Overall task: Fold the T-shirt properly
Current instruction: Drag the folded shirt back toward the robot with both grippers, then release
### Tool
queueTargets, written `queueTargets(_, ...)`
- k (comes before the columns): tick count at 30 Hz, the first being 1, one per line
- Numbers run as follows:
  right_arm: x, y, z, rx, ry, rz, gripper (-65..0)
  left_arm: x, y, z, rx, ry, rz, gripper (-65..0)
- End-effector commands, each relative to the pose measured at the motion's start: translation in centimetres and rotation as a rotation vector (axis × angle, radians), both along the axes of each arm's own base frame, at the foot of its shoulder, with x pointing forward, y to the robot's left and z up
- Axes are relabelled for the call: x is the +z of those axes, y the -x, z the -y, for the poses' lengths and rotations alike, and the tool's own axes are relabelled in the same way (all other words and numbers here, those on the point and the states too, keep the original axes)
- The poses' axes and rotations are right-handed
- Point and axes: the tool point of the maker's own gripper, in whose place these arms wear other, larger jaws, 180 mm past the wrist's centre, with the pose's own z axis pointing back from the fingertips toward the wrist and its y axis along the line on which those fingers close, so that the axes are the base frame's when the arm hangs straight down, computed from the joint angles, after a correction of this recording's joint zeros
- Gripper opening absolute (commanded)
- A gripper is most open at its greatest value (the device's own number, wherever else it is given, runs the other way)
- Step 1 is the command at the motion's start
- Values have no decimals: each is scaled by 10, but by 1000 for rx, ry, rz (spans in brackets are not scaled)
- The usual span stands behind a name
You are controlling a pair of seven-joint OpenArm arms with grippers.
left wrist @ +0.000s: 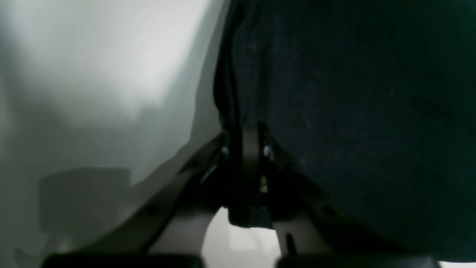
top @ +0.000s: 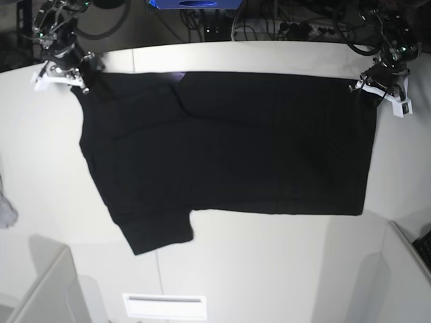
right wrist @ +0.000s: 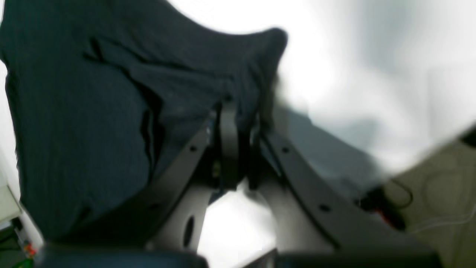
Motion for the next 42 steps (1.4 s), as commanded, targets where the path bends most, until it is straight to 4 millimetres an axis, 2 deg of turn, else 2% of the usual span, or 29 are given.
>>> queueTargets(1,8,-2,2,3,17,25,-650,9,-2,-9,-3,-33,21,-650)
queueTargets(15,3,27,3,4,29,-34,-650,-5,40,-10,-7,-40,-79,-650)
queueTargets(19,9,31,4,11,47,-30,-650,-9,47,-9,-6,-36,-97,-650)
queueTargets(40,11,31,3,25,51,-33,-650,-14,61,-9,-3,-32,-130,-650)
queueTargets(41,11,32,3,23,51,-33,-629,-14,60,-9,-4,-32,-128,-650)
queueTargets(42,11,32,4,20,51,-33,-557,-13,59,-9,-5,-34,-125,-650)
